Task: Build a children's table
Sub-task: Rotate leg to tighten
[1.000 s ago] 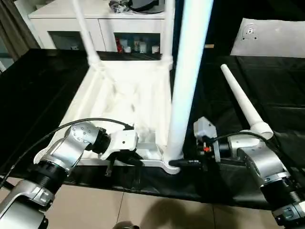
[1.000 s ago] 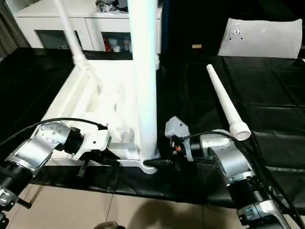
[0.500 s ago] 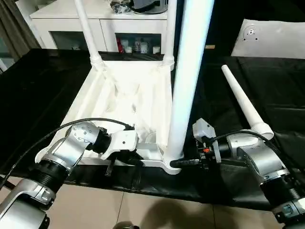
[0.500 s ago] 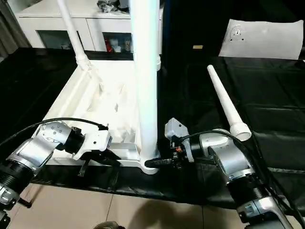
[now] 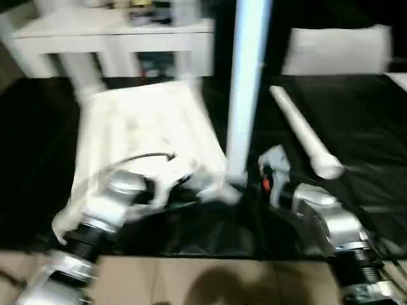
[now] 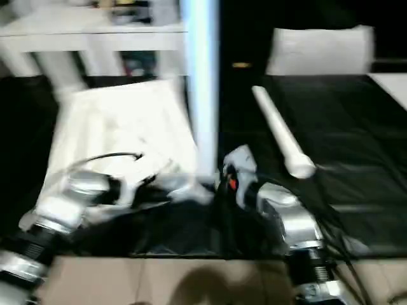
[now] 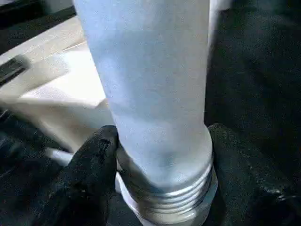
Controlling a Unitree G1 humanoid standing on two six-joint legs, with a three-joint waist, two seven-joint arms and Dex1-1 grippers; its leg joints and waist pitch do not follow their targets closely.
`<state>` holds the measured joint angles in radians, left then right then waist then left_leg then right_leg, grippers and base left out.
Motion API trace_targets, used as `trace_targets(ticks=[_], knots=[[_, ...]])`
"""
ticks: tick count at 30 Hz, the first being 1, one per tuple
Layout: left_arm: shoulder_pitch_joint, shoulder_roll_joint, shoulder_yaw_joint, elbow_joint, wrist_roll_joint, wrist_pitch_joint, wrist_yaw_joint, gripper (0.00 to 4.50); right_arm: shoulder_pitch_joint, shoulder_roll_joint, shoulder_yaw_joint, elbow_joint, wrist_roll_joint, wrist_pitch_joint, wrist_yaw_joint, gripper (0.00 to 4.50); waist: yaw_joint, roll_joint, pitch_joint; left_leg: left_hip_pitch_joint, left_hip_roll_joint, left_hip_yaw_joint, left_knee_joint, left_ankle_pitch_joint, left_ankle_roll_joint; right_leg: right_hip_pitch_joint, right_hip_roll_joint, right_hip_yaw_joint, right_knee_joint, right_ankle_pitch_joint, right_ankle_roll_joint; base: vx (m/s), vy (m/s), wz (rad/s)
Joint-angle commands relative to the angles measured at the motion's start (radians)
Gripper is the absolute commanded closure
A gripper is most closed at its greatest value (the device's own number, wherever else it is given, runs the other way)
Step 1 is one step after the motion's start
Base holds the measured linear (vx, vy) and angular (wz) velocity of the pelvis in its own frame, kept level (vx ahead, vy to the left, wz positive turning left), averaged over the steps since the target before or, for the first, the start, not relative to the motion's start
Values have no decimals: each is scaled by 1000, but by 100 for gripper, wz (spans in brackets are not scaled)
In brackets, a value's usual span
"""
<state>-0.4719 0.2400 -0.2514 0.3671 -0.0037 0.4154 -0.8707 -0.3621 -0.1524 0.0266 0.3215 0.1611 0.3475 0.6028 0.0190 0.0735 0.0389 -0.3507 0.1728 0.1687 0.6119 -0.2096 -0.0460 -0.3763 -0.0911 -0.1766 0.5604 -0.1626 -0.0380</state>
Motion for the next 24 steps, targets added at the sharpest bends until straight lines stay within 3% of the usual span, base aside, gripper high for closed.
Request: trace_targets(ticks=[1, 5, 6, 7, 8, 10, 11, 12, 13, 16, 20, 21, 23, 24], knots=[[-37, -76, 41, -65, -14, 31, 146, 450, -23, 102, 56, 39, 27, 54, -64, 186, -7, -6, -50, 3, 57, -41, -79, -333, 26, 41, -85, 48, -108, -526, -7, 0, 0, 0], [-45, -166, 41, -102, 20, 89, 265, 450, -76, 172, 9, 94, -7, 86, -226, 186, -23, -10, -57, -8, 55, -40, -78, -261, 43, 48, -88, 62, -93, -427, -52, 0, 0, 0], [-45, -170, 32, -108, 25, 88, 262, 450, -74, 173, 12, 88, -8, 69, -216, 186, -22, -22, -63, -14, 54, -36, -75, -214, 59, 51, -91, 68, -86, -380, -62, 0, 0, 0], [-44, -167, 16, -115, 33, 82, 253, 450, -67, 168, 22, 77, -10, 48, -201, 130, -16, -18, -65, -19, 55, -34, -73, -169, 79, 51, -90, 71, -77, -337, -74, 0, 0, 0], [-44, -166, 13, -116, 34, 82, 252, 450, -66, 168, 23, 75, -10, 47, -200, 116, -14, -16, -67, -21, 56, -33, -71, -145, 88, 51, -91, 72, -73, -312, -80, 0, 0, 0], [-38, -141, -13, -133, 50, 80, 231, 450, -50, 163, 25, 53, -20, 36, -196, 109, -8, -17, -74, -28, 59, -33, -65, -48, 124, 56, -89, 76, -50, -180, -112, 0, 0, 0], [-35, -130, -17, -136, 51, 81, 228, 450, -44, 159, 22, 45, -23, 31, -198, 95, -6, -11, -74, -27, 58, -32, -64, -33, 133, 54, -89, 76, -48, -157, -118, 0, 0, 0], [-33, -122, -19, -137, 51, 82, 224, 450, -39, 155, 20, 40, -26, 25, -201, 80, -4, -14, -75, -28, 58, -30, -61, -18, 144, 54, -89, 77, -47, -135, -123, 0, 0, 0], [-32, -118, -20, -137, 51, 83, 222, 450, -38, 152, 19, 38, -27, 20, -202, 71, -2, -9, -75, -28, 57, -30, -61, -13, 150, 53, -87, 76, -46, -130, -126, 0, 0, 0], [-15, -64, -27, -132, 67, 59, 176, 450, -5, 118, 14, -1, -34, -14, -179, 49, 1, -10, -70, -25, 58, -28, -62, -49, 147, 48, -85, 75, -54, -181, -113, 0, 0, 0], [-5, -24, -42, -125, 71, 33, 141, 450, 21, 83, 20, -28, -34, -35, -141, 16, 1, -7, -63, -19, 60, -28, -69, -130, 108, 45, -82, 75, -65, -281, -93, 0, 0, 0], [2, 9, -51, -116, 72, 16, 109, 450, 44, 49, 20, -53, -26, -57, -91, 7, 2, -14, -63, -19, 59, -28, -69, -147, 99, 48, -84, 75, -66, -298, -82, 0, 0, 0], [3, 27, -60, -110, 76, 8, 91, 450, 55, 25, 25, -66, -21, -67, -51, 7, 6, -10, -61, -18, 60, -29, -72, -161, 98, 46, -84, 76, -68, -322, -69, 0, 0, 0], [1, 55, -74, -102, 77, -6, 58, 450, 73, -30, 50, -85, -22, -85, 37, 7, 8, -11, -61, -17, 60, -30, -71, -169, 96, 46, -84, 75, -70, -335, -67, 0, 0, 0]])
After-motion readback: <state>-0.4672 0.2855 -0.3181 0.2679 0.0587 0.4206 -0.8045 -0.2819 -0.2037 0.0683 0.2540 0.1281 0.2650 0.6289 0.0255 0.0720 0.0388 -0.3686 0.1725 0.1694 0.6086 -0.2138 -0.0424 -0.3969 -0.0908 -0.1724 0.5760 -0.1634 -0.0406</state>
